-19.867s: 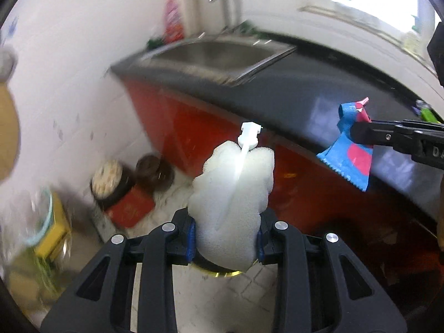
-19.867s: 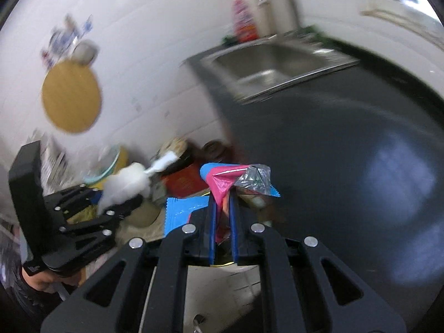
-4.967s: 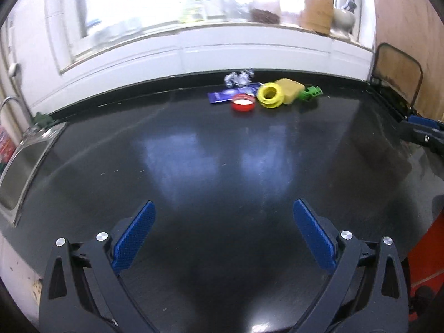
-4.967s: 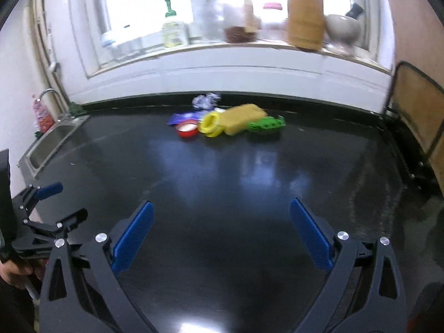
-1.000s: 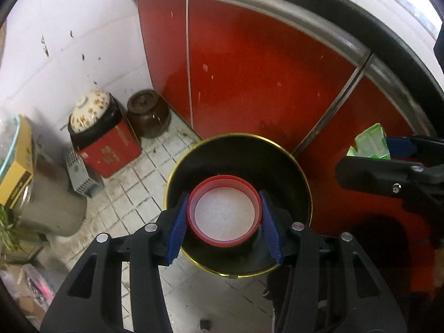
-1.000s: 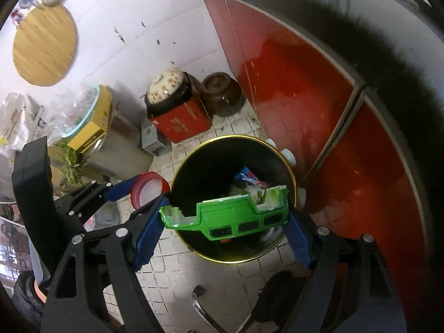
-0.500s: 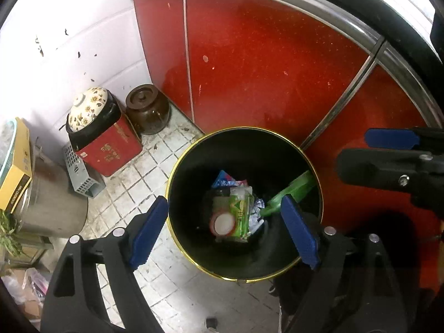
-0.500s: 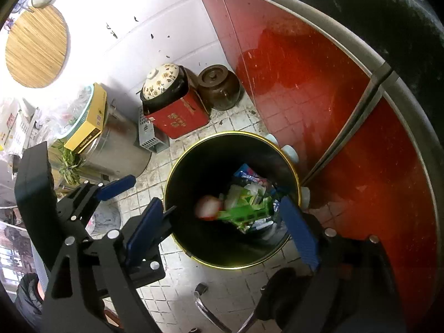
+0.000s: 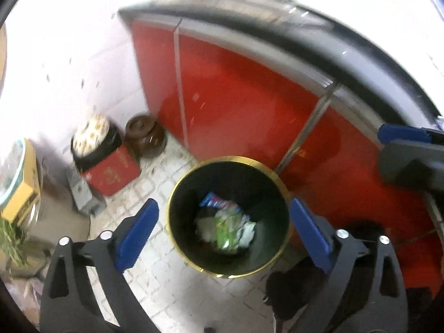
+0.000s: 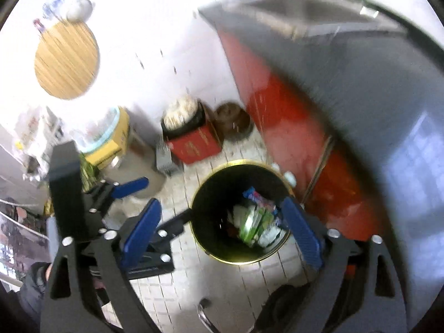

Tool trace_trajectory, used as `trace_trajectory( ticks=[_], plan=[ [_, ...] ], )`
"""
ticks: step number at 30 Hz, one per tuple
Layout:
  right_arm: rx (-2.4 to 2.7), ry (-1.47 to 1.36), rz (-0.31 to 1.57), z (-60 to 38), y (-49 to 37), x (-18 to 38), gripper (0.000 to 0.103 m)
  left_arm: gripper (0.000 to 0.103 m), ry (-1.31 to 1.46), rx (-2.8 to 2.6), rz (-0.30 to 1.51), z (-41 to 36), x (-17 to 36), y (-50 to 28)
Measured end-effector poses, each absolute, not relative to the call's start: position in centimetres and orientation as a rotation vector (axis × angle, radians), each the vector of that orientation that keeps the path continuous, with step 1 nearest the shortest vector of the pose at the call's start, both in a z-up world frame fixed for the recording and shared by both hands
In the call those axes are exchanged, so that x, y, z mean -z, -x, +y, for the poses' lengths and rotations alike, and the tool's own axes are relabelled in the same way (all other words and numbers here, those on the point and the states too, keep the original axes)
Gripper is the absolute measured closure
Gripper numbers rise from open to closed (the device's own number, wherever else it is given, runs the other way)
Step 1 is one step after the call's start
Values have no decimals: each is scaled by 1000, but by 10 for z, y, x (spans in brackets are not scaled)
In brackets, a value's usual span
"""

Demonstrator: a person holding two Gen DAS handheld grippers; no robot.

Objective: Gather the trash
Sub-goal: 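Swing both open tools back over the countertop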

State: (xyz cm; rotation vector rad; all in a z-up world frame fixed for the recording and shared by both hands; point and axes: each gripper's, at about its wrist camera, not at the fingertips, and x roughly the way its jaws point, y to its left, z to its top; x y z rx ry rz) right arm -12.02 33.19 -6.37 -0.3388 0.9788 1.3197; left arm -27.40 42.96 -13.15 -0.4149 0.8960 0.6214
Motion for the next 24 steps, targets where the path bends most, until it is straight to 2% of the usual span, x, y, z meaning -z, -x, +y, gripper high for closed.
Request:
trace_trajectory(
  ticks=[4, 10, 16, 24],
  plan=[
    [-1195, 250, 886, 253, 83, 15, 10, 7, 328, -518, 832, 390, 81, 234],
    [-893, 140, 793, 99, 15, -24, 8, 7, 209, -272, 756, 295, 24, 150],
    [-612, 52, 775, -53, -30, -24, 8, 7, 68, -23, 714, 166, -4, 67],
    [-407, -15, 781, -203, -48, -3, 8, 7, -35, 183, 719, 36, -7, 15]
  ],
)
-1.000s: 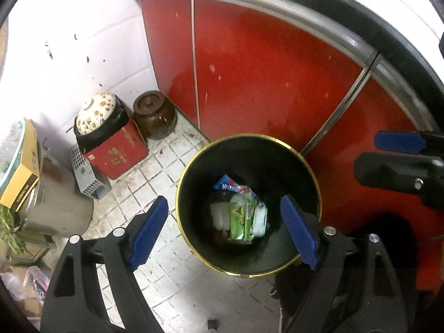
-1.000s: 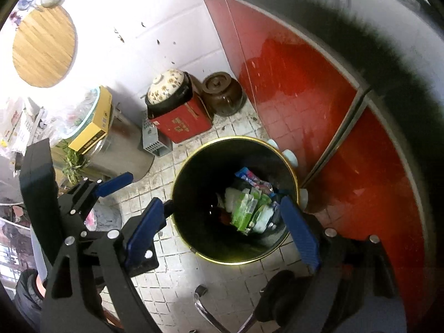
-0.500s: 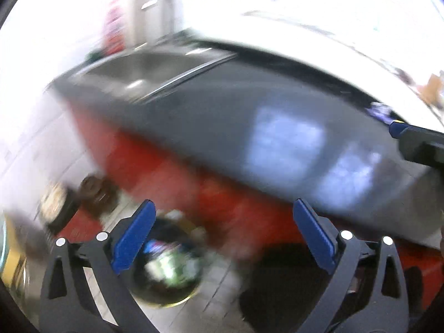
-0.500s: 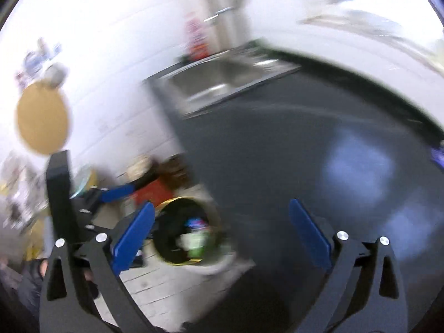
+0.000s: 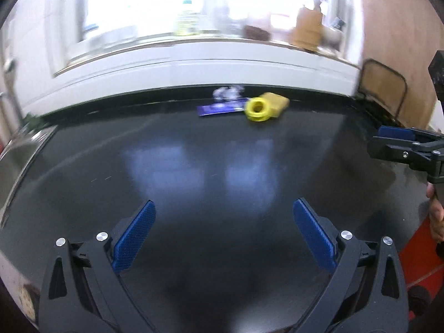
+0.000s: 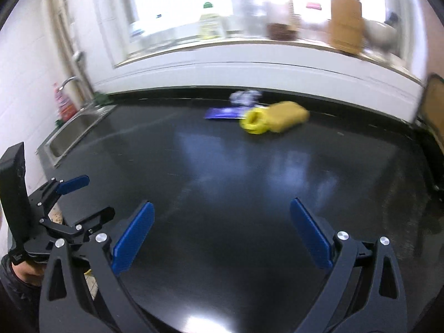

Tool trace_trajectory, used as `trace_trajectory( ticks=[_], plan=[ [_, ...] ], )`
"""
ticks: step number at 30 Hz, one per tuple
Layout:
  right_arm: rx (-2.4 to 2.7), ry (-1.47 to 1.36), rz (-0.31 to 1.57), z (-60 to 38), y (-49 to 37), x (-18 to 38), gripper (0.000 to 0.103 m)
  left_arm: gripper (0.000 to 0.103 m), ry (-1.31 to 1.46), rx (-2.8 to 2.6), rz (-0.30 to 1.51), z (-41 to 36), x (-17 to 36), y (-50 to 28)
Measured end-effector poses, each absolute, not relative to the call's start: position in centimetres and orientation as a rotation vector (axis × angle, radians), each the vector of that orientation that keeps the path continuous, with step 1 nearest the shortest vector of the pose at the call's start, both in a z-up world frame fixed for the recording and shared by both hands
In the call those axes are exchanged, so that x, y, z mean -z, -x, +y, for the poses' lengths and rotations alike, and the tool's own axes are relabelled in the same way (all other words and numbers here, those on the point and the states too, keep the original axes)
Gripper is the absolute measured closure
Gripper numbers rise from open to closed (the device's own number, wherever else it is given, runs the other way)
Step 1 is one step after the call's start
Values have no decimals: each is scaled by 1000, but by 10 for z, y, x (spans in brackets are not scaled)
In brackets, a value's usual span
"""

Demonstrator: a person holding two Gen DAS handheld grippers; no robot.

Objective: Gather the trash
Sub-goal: 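Swing both open tools back over the countertop, then grasp the yellow tape roll with the left tool while the right tool grasps the yellow sponge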

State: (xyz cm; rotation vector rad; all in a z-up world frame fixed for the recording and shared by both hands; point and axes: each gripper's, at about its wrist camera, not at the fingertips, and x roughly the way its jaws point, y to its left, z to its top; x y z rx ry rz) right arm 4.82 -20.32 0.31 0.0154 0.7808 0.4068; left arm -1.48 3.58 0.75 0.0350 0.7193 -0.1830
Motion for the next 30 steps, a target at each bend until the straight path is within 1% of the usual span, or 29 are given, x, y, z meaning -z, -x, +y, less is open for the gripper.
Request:
trace_trajectory(
  ticks=[5, 11, 14, 21, 29, 30],
  plan=[
    [-374, -41, 792, -240, -52, 6, 8, 7, -66, 226, 732, 2, -7, -4],
    [-372, -41, 818, -241, -78, 17, 8, 7, -130, 221, 748, -13, 1, -50],
    [-384, -36, 827, -239, -97, 21, 8, 7, -108, 233, 766, -17, 6, -77],
    [-425, 13, 856, -241, -169, 31, 8, 7, -167, 296, 802, -43, 21, -160],
    [-523, 71, 905, -231, -278, 63, 8, 7, -197, 364, 819, -61, 42, -240],
    [-537, 65, 913, -229, -292, 67, 8, 9, -204, 376, 815, -63, 44, -248]
  ],
)
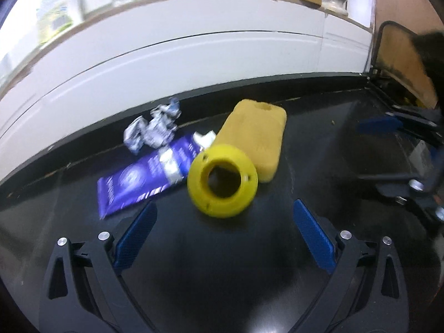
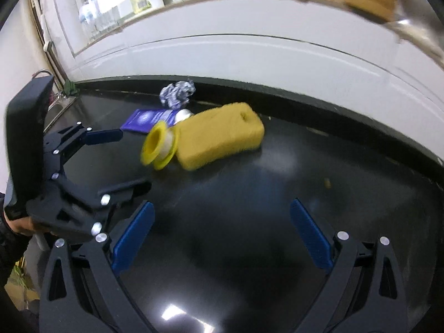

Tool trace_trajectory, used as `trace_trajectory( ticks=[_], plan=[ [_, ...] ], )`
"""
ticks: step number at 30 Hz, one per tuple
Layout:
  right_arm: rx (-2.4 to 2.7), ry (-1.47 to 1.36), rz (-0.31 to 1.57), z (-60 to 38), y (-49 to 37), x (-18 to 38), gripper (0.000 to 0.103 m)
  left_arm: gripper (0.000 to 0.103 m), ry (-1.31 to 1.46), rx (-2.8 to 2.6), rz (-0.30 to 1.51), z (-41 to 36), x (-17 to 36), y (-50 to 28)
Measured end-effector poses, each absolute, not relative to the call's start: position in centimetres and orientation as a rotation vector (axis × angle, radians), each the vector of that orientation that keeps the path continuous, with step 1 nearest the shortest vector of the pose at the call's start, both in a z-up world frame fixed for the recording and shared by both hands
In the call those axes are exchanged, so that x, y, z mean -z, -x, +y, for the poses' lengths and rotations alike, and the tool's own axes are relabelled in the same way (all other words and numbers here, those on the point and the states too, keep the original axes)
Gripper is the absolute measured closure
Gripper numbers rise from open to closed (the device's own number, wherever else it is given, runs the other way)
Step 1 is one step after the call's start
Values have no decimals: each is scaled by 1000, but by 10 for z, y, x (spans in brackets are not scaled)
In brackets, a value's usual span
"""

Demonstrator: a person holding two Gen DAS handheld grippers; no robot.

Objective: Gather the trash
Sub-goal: 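Grasp the yellow tape roll with the left tool while the right tool grasps the yellow sponge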

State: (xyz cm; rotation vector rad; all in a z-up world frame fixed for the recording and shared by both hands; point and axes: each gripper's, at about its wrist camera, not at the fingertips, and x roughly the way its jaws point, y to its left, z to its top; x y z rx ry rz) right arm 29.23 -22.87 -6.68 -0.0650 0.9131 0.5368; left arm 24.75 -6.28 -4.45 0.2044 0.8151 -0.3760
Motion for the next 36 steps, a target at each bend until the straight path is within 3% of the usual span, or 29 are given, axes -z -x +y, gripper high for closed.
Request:
trace_trajectory(
  ticks=[3, 7, 8, 13, 15, 20, 23, 28, 36],
  plan=[
    [-583, 37, 931, -222, -321, 71, 8, 19, -215, 402, 823, -65, 50, -263],
    [-625, 16, 958, -210, -357, 78, 8, 46, -214, 441, 861, -64, 60, -274],
    [-629, 6, 973, -207, -364, 81, 8, 47, -206, 451, 875, -64, 62, -276],
    [-648, 22, 1012, -192, -379, 93, 8, 48, -220, 496, 864, -66, 62, -270],
    [-668, 19, 997, -189, -377, 92, 15, 48, -230, 499, 857, -66, 62, -267],
    [-675, -34, 1012, -191, -369, 90, 53, 48, -219, 487, 847, -60, 61, -257],
    [-656, -65, 993, -200, -355, 81, 70, 48, -202, 478, 836, -57, 52, -243],
    [-613, -57, 948, -203, -321, 60, 76, 48, -193, 462, 813, -53, 35, -219],
    [-554, -31, 875, -213, -251, 16, 76, 48, -199, 440, 777, -39, 5, -163]
  ],
)
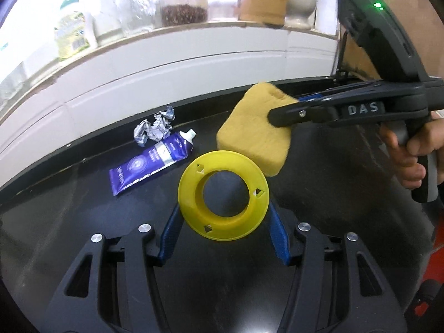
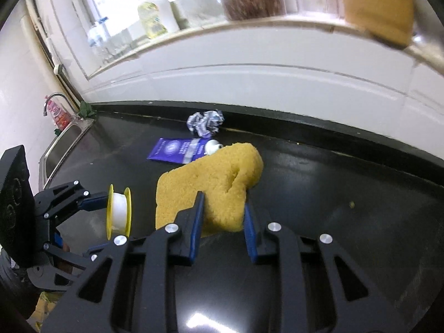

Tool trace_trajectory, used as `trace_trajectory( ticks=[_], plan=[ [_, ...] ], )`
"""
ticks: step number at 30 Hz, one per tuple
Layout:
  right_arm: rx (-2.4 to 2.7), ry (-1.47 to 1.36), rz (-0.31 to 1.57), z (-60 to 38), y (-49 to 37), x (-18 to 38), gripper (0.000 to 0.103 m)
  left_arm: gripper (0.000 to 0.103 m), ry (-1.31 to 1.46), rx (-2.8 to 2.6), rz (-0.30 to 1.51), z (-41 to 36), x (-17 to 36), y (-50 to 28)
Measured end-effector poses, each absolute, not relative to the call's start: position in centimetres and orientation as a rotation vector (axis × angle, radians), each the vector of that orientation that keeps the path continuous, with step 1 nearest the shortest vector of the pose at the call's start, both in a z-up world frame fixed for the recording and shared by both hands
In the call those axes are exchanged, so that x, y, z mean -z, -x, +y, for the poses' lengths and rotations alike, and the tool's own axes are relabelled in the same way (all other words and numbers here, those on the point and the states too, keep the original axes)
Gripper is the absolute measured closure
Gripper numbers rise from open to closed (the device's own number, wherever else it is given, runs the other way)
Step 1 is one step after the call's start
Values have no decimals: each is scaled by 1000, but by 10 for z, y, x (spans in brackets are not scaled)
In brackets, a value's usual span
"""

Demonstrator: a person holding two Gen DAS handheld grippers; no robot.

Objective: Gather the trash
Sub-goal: 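Grasp the yellow tape roll with the left tool while the right tool grasps the yellow sponge, then carry the tape roll and sponge over the black bin with both tools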

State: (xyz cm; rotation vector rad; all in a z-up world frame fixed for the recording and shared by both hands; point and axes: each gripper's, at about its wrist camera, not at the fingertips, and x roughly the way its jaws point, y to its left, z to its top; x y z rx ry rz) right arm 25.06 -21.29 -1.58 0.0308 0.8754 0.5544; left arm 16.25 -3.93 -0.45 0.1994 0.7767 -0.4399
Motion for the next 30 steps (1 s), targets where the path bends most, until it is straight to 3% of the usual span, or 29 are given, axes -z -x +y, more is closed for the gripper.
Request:
trace_trajectory(
  ticks=[16, 23, 30],
  plan=[
    [-593, -7, 808, -183, -168, -26, 76, 48, -180, 333, 733, 8, -22, -79],
    [-769, 34, 810, -78, -134, -26, 76, 48, -137, 139, 735, 98, -20, -21],
    [-1027, 103, 847, 74, -72, -12, 76, 48, -70, -167, 749, 223, -15, 90]
  ],
)
